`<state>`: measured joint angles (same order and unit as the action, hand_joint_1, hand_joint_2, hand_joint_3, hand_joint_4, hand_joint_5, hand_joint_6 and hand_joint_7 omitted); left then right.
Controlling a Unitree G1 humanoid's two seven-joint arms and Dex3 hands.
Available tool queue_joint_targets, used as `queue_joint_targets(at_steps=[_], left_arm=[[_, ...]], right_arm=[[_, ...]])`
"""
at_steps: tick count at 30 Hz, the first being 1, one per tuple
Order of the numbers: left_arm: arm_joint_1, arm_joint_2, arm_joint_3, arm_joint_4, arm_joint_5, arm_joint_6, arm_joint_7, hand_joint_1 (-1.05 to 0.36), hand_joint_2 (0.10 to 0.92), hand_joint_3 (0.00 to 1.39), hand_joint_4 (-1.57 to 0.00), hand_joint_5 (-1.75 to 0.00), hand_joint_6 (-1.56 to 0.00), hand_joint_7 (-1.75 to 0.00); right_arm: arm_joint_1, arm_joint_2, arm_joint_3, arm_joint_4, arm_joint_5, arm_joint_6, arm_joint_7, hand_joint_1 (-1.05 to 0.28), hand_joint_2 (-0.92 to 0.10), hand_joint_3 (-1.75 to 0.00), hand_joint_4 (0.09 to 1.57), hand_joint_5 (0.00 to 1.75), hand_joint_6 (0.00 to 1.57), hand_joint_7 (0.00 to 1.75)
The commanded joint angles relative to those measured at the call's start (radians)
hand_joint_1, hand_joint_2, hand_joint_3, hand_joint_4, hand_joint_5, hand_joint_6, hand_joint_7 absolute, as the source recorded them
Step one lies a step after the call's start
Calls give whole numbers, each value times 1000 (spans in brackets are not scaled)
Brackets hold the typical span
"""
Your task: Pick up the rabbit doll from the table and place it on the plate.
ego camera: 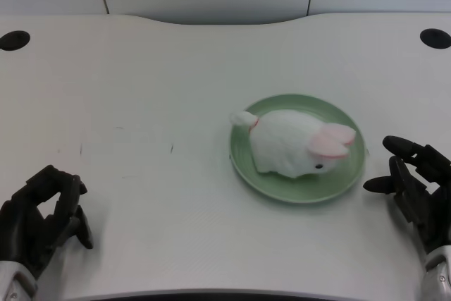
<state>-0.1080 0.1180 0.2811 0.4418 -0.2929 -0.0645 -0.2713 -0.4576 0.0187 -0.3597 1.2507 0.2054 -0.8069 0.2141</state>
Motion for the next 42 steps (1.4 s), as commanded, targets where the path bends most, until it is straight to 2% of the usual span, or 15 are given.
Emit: queue_joint_targets(at_steps=[1,3,5,9,11,14,21,24,26,30,32,35,38,39,42], left_arm=[[-12,7,10,28,-10,-16,-8,-612,921,569,-1186,-1746,-958,-1746],[-15,9,9,36,-7,-24,-10,-612,921,573,-1189,-1746,-957,-1746],[-19,10,9,38,-7,-23,-8,-604,921,600,-1196,-1746,-960,-1746],[-26,10,12,52,-10,-29,-9,-613,921,616,-1231,-1746,-1012,-1746],[-30,14,13,65,-11,-38,-19,-610,921,608,-1240,-1746,-1021,-1746],[-36,14,15,81,-13,-46,-26,-620,921,572,-1251,-1746,-1025,-1746],[-20,10,7,55,-7,-30,-11,-608,921,575,-1236,-1746,-981,-1746],[-3,6,2,29,-6,-15,-7,-597,921,580,-1220,-1746,-948,-1746],[6,3,-3,19,-1,-18,-4,-595,921,581,-1205,-1746,-928,-1746],[15,-2,-6,11,-7,-22,-17,-592,921,589,-1194,-1746,-931,-1746],[17,-2,-9,8,-5,-22,-18,-594,921,592,-1191,-1746,-934,-1746],[15,-2,-8,22,-9,-36,-31,-595,921,589,-1189,-1746,-940,-1746],[11,-1,-1,36,-24,-37,-47,-599,921,572,-1178,-1746,-939,-1746],[9,1,0,42,-25,-40,-51,-598,921,569,-1177,-1746,-939,-1746],[7,3,3,38,-29,-28,-48,-594,921,564,-1186,-1746,-945,-1746]], right_arm=[[-17,-15,-23,5,28,18,17,-404,-921,-309,883,1005,875,488],[-20,-14,-27,5,29,21,19,-407,-921,-303,898,1006,879,483],[-25,-11,-39,6,41,32,34,-419,-921,-276,906,999,890,478],[-28,-11,-50,10,51,37,56,-420,-921,-256,892,972,905,465],[-29,-12,-50,10,46,36,55,-439,-921,-253,884,959,909,459],[-30,-13,-45,10,32,33,37,-446,-921,-252,890,954,920,455],[-26,-13,-45,9,27,32,32,-441,-921,-258,883,942,923,443],[-18,-14,-33,6,5,13,8,-450,-921,-260,893,952,918,438],[-13,-16,-21,3,-13,12,-20,-452,-921,-277,903,959,921,440],[-8,-16,-27,1,5,12,5,-425,-921,-285,909,959,918,434],[-9,-15,-36,2,20,12,29,-423,-921,-285,919,962,918,432],[-11,-10,-36,3,19,11,16,-419,-921,-279,943,971,931,430],[-11,-6,-39,0,27,15,30,-413,-921,-290,938,978,924,420],[-11,-7,-36,1,21,13,25,-419,-921,-293,933,981,922,419],[-10,-11,-16,1,-11,6,-23,-426,-921,-303,911,984,924,421]])
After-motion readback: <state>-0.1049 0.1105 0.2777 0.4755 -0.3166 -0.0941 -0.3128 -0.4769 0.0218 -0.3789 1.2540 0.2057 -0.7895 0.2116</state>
